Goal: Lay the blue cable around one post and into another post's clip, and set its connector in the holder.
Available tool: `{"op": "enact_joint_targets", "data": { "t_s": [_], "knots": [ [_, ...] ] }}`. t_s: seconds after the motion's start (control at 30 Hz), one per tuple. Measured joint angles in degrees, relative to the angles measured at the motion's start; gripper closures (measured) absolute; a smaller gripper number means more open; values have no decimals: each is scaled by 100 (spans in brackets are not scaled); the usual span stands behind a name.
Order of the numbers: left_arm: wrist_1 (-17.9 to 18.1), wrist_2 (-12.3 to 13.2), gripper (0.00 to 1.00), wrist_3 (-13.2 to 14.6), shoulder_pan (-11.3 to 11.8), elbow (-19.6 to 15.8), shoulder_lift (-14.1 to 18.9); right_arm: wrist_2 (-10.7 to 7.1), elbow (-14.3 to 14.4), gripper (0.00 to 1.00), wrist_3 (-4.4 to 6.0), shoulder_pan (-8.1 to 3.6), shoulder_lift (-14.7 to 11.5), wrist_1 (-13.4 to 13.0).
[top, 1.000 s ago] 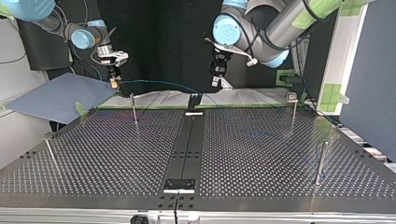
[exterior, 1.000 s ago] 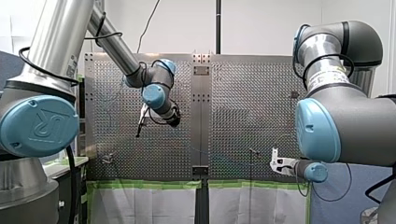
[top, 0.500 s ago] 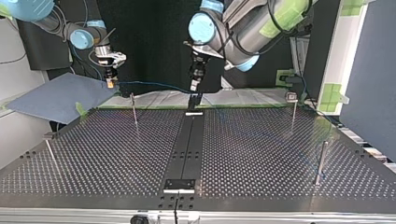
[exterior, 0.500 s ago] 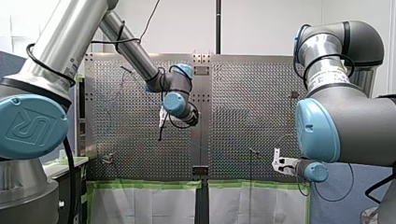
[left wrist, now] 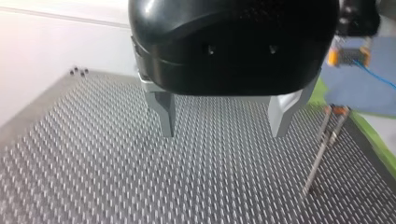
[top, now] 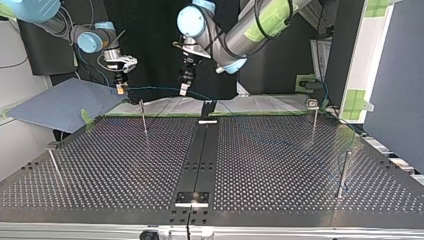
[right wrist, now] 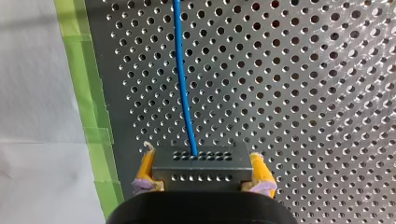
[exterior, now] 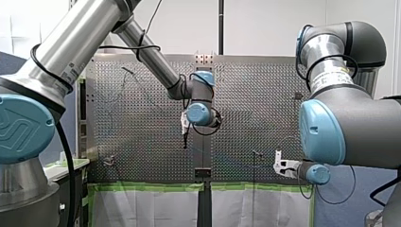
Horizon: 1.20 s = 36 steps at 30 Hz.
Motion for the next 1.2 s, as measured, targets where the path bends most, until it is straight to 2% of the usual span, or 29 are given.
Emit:
{"op": "enact_joint_targets", "data": {
  "t_s": [0.5,0.6,0.8,1.0,1.2],
  "knots": [
    [658,-25,0,-134,-765,766,-766,12,-1,100,12,3,-2,18],
    [772,-27,0,-167,-841,897,-897,16,-1,100,13,8,-1,26],
    [995,-81,0,-280,-751,1073,-1157,17,-1,100,10,18,1,35],
    [1045,-44,0,-318,-529,1097,-1432,18,0,100,-5,28,0,57],
    [1058,-15,0,-272,-479,1090,-1683,18,0,100,-13,30,1,66]
  ]
}}
